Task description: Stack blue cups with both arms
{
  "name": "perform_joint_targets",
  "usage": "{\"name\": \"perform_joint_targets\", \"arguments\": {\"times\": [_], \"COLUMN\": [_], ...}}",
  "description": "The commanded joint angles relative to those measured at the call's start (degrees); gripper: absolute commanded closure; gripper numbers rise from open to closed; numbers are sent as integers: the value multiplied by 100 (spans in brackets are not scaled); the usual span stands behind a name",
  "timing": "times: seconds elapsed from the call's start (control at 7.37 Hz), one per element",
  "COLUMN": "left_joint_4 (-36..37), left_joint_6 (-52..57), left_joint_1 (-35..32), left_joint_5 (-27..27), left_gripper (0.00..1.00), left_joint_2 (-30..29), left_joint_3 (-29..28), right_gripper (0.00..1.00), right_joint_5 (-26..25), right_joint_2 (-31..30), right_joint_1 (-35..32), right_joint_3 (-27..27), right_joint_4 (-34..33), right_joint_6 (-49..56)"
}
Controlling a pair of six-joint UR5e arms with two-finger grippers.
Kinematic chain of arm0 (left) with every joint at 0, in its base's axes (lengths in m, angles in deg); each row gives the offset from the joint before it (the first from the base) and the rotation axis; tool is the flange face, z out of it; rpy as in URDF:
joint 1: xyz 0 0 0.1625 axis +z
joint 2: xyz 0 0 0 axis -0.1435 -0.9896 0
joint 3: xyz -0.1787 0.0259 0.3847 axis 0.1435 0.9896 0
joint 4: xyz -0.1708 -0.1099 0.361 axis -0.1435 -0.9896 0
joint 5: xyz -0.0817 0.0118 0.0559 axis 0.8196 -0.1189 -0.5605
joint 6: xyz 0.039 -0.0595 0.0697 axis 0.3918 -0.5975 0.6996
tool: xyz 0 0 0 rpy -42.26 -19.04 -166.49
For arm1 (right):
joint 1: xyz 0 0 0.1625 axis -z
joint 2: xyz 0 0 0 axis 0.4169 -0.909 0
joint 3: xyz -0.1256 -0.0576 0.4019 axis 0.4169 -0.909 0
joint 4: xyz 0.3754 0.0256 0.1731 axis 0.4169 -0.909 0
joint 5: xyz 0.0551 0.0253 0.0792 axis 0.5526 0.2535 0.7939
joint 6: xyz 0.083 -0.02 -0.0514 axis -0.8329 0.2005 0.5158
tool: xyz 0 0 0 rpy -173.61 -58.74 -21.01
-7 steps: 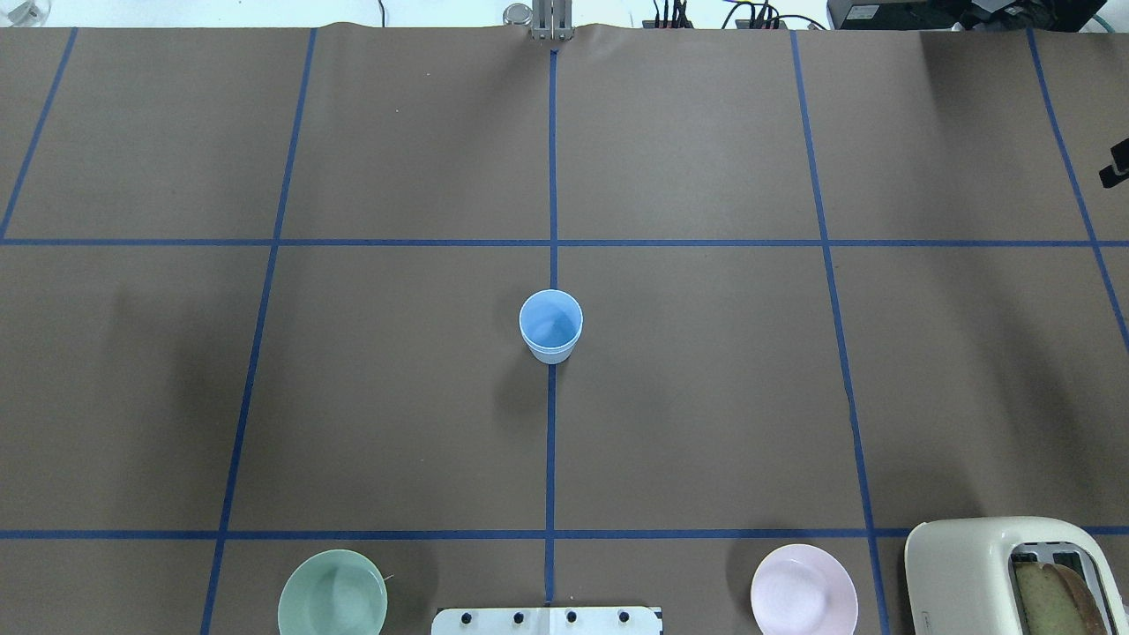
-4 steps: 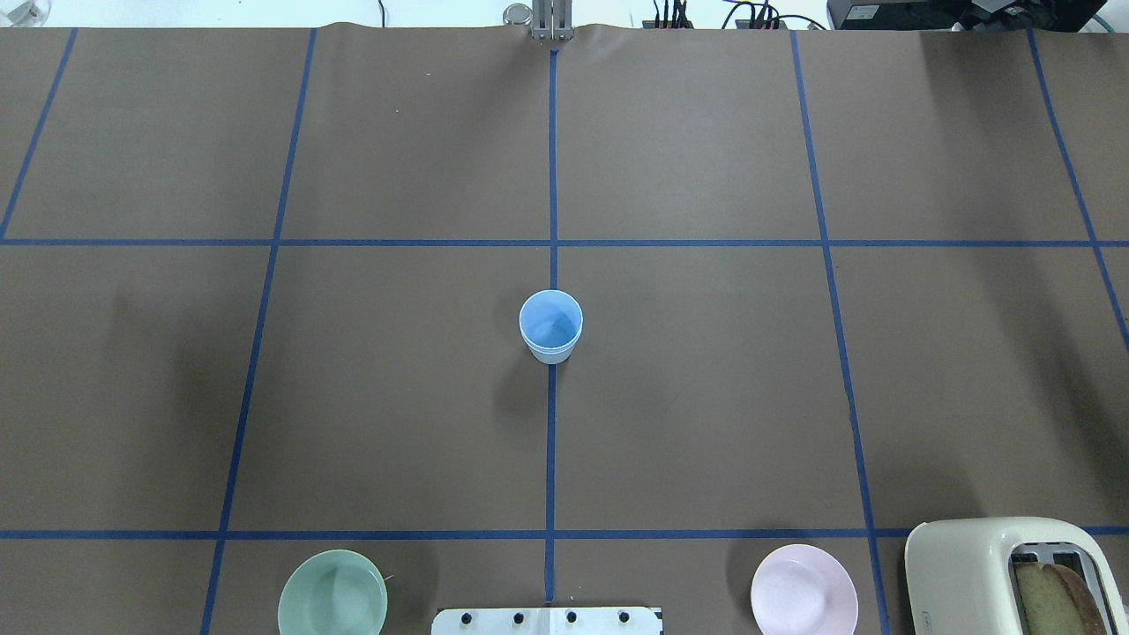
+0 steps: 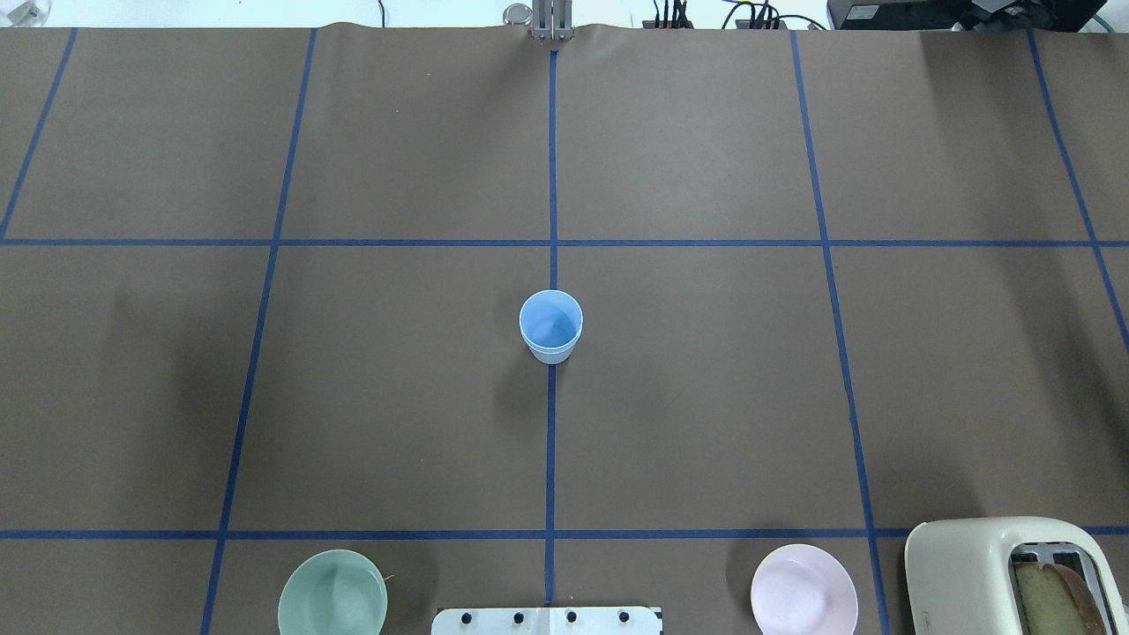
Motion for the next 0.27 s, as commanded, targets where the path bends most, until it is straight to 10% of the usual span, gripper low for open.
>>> {"name": "perform_joint_targets", "arguments": {"times": [0.0, 0.14], "left_joint_4": [0, 0], "left_joint_6": [0, 0], "left_joint_1": [-2, -2], "left_joint_5": [0, 0], "left_gripper": [3, 3], "left_joint_2": [26, 26], "left_joint_3": [18, 18], "right_gripper": [0, 0], "right_joint_5": [21, 29], "right_joint_2": [-4, -4], "right_joint_1": [-4, -4], "right_joint_3": [15, 15], "right_joint_4": [33, 33], "right_joint_6": [1, 1]}}
